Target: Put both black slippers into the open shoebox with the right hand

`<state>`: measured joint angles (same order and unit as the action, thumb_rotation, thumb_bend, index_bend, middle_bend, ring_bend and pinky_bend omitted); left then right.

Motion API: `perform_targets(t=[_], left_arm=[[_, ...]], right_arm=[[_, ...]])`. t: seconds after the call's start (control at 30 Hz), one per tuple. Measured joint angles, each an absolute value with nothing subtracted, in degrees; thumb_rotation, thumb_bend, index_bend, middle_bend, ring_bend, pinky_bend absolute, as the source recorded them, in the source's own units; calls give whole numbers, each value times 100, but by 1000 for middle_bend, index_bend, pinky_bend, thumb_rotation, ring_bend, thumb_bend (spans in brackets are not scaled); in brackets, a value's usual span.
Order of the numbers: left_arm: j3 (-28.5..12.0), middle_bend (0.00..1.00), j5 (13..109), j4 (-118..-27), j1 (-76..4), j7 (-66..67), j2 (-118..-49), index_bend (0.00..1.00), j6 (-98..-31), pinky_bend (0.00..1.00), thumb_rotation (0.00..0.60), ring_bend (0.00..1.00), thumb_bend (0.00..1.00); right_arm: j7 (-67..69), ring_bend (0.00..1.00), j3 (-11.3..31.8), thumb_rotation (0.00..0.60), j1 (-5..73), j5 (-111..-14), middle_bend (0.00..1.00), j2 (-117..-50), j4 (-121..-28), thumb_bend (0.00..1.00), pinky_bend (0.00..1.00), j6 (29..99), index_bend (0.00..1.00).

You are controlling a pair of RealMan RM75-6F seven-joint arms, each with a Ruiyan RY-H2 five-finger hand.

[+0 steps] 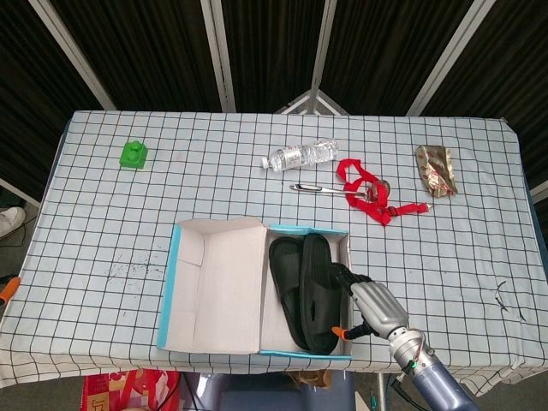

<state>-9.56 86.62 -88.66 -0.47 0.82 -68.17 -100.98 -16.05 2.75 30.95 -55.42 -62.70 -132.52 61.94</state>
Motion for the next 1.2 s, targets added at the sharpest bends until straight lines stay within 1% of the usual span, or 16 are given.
perform_targets(t=[0.07, 0.13, 0.2, 0.3, 0.37, 0.43, 0.53, 0.73, 0.9, 1.2], left_arm=[[-954, 0, 8663, -8868, -46, 86, -6816, 157, -10098, 99, 600, 0, 72], [-953, 0, 8665, -8871, -44, 83, -6814, 158, -10101, 99, 600, 0, 72], [-956, 0, 8661, -8875, -41, 78, -6811, 159, -10104, 99, 600, 0, 72], [-967, 0, 8640, -8875, -38, 58, -6804, 161, -10102, 99, 600, 0, 72], [-968, 0, 8633, -8874, -39, 44, -6800, 163, -10092, 99, 600, 0, 73], [-968, 0, 8633, -8873, -44, 35, -6797, 166, -10083, 99, 600, 0, 72], [-965, 0, 8640, -8873, -46, 34, -6800, 167, -10079, 99, 600, 0, 72], [-974, 0, 8634, -8879, -28, -10, -6779, 167, -10110, 99, 600, 0, 73], [-991, 0, 8608, -8883, -11, -59, -6754, 167, -10126, 99, 600, 0, 72], [-968, 0, 8647, -8895, -23, -32, -6765, 167, -10108, 99, 600, 0, 72]], right_arm=[[-1479, 427, 355, 600, 3008, -5661, 259, -6404, -13283, 432, 573, 6433, 296], [-1401, 480, 405, 600, 2942, -5789, 306, -6564, -13301, 471, 678, 6612, 387], [-1381, 522, 429, 600, 2896, -5923, 347, -6761, -13296, 513, 766, 6698, 444], [-1401, 573, 424, 600, 2879, -5996, 407, -6957, -13255, 562, 850, 6725, 495], [-1410, 596, 422, 600, 2877, -6027, 433, -7087, -13209, 570, 887, 6732, 518], [-1421, 604, 419, 600, 2880, -6040, 442, -7199, -13162, 573, 897, 6737, 533], [-1455, 604, 408, 600, 2897, -6034, 442, -7382, -13076, 573, 900, 6725, 533], [-1439, 604, 435, 600, 2961, -5826, 442, -7681, -12782, 572, 938, 6628, 533], [-1115, 609, 486, 600, 2990, -5611, 442, -7842, -12451, 573, 995, 6414, 533], [-843, 611, 404, 600, 3013, -5478, 443, -8180, -11860, 573, 1000, 6071, 533]])
